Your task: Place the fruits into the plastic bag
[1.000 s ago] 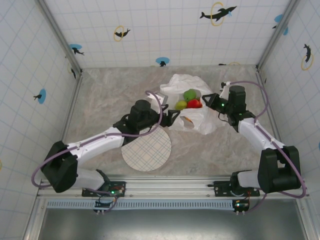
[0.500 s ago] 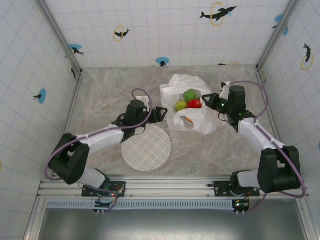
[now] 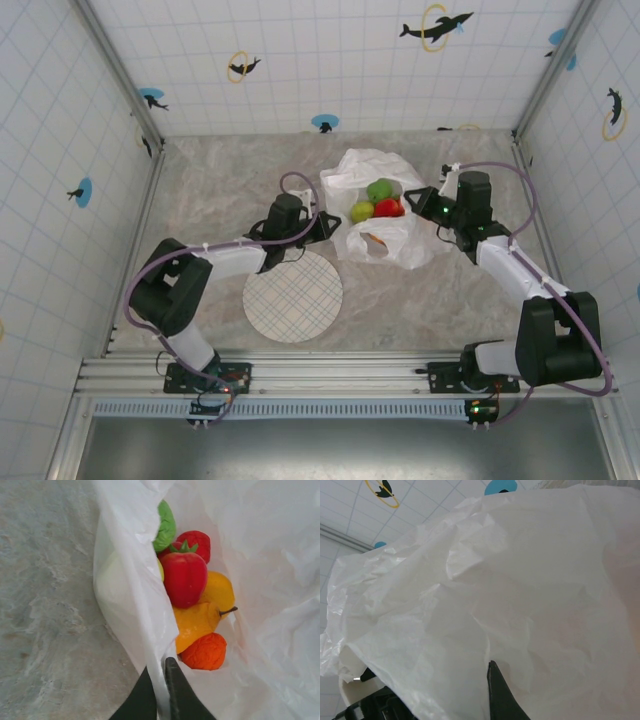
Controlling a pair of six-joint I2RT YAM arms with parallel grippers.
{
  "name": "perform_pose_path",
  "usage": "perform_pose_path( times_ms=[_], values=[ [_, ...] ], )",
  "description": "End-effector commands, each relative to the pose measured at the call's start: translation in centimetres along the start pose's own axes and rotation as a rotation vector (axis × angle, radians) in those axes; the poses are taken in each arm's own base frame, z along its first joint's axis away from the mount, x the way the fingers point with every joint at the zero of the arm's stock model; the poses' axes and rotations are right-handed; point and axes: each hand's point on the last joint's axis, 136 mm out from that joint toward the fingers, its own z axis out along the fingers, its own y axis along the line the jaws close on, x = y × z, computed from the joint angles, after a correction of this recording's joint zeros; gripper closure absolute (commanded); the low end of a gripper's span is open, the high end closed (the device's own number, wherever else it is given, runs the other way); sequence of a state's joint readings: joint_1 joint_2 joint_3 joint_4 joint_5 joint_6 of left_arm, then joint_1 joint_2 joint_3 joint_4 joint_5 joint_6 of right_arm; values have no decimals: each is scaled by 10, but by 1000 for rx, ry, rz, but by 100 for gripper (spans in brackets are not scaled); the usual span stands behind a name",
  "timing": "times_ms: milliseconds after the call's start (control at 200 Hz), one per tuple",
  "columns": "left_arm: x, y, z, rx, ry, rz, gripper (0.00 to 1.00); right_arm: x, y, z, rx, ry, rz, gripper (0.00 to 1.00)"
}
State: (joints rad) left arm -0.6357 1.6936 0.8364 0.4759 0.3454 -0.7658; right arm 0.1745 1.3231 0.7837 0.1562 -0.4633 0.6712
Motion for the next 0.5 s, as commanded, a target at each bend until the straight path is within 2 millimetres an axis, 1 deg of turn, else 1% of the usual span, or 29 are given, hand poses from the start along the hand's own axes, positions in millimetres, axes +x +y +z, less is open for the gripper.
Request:
perform_pose_path(
  times_ms=[0,85,125,200,325,355,365,375,495],
  values=[
    [-18,-30,-2,97,-32,29,96,-7,-1,-3,19,-14,-32,100],
    [-23,-44,-8,133,-35,41,97,-11,3,-5,9,-20,-38,100],
    [-25,-53,-12,153,-35,48,100,-13,6,-6,4,-25,-42,100],
    [-34,-70,-20,190,-48,67,100,-19,9,-10,6,-33,-53,100],
    [-49,-100,-33,247,-69,115,100,-38,19,-22,-3,-82,-78,100],
    [-48,-101,-34,252,-62,118,100,-38,18,-26,10,-76,-70,100],
    [-56,-112,-36,272,-76,130,100,-40,18,-28,11,-80,-71,100],
    [-59,-116,-38,281,-81,135,100,-42,20,-29,10,-84,-75,100],
    [-75,-148,-44,345,-68,176,100,-64,27,-50,20,-145,-91,100]
  ],
)
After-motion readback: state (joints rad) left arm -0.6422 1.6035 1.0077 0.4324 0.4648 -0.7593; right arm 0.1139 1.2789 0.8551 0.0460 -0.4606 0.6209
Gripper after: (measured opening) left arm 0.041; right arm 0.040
